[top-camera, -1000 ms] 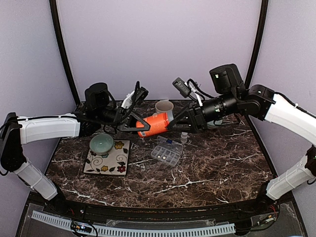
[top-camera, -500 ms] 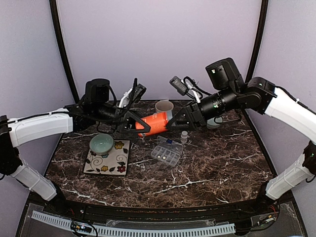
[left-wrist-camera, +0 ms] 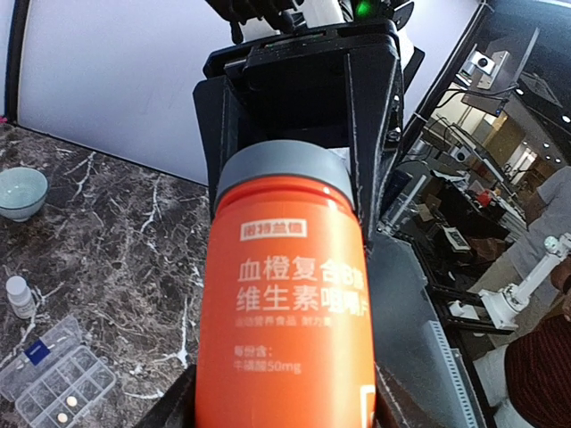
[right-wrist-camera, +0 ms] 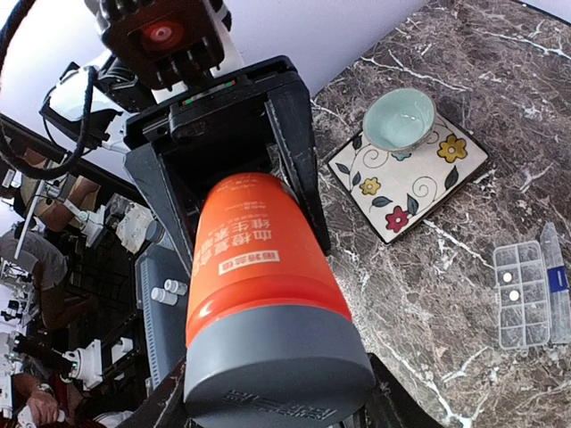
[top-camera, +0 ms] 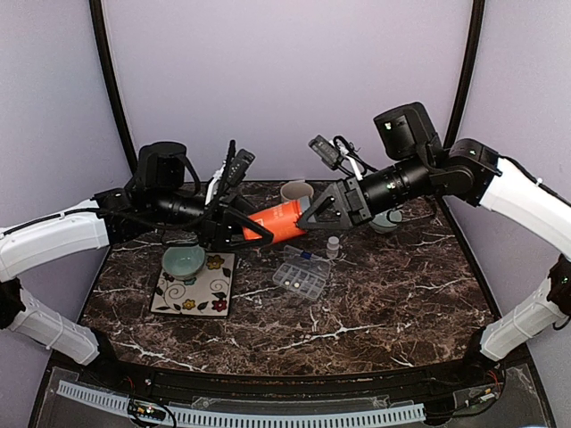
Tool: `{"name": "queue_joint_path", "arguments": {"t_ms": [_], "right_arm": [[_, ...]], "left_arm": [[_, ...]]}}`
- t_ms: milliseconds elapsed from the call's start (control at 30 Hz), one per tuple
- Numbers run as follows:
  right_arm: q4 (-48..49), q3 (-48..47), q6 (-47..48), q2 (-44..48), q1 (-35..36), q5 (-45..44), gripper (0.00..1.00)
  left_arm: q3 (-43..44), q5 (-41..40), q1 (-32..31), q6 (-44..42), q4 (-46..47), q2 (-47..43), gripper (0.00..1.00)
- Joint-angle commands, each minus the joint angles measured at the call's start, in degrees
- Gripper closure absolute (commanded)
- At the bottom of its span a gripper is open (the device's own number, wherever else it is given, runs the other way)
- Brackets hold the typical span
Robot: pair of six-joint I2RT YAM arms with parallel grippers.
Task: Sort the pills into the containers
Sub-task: Screw the lid of the pill bottle onto the pill bottle.
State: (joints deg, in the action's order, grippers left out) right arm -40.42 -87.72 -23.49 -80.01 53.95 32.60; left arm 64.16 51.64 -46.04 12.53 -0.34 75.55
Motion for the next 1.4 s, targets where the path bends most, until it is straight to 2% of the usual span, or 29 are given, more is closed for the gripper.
{"name": "queue_joint_path", "arguments": {"t_ms": [0, 200, 467, 767, 1033, 1200, 1367], "right_arm": [[13.65, 1.05, -6.00, -3.22, 2.12, 2.00, 0.79], [17.08, 3.58, -10.09, -3.27, 1.99, 3.00, 0.80], [18.35, 4.68, -14.64, -4.17, 1.27, 4.70, 0.83], [17.76, 6.02, -18.22, -4.93, 0.28, 4.93, 0.84], [17.78, 6.42, -18.70, -5.69, -0.40, 5.14, 0.87], [17.50, 6.37, -17.88, -5.22, -0.64, 4.68, 0.85], [18.41, 6.46, -17.31, -4.90, -0.60, 5.23, 0.73]], "left_arm": [[-1.16, -12.12, -3.37, -2.03, 6.87, -2.47, 1.00], [-2.76, -16.10, -5.15, -3.24, 8.73, -4.12, 1.00], [-2.29, -27.15, -10.45, -10.70, 6.46, -5.35, 1.00], [-3.99, -53.86, -20.65, -25.02, 7.76, -7.21, 1.00], [-6.09, -70.69, -28.98, -38.22, 16.14, -4.14, 1.00], [-6.76, -72.00, -29.77, -40.34, 19.10, -3.67, 1.00], [-7.40, -69.90, -29.76, -40.31, 19.95, -4.56, 1.00]]}}
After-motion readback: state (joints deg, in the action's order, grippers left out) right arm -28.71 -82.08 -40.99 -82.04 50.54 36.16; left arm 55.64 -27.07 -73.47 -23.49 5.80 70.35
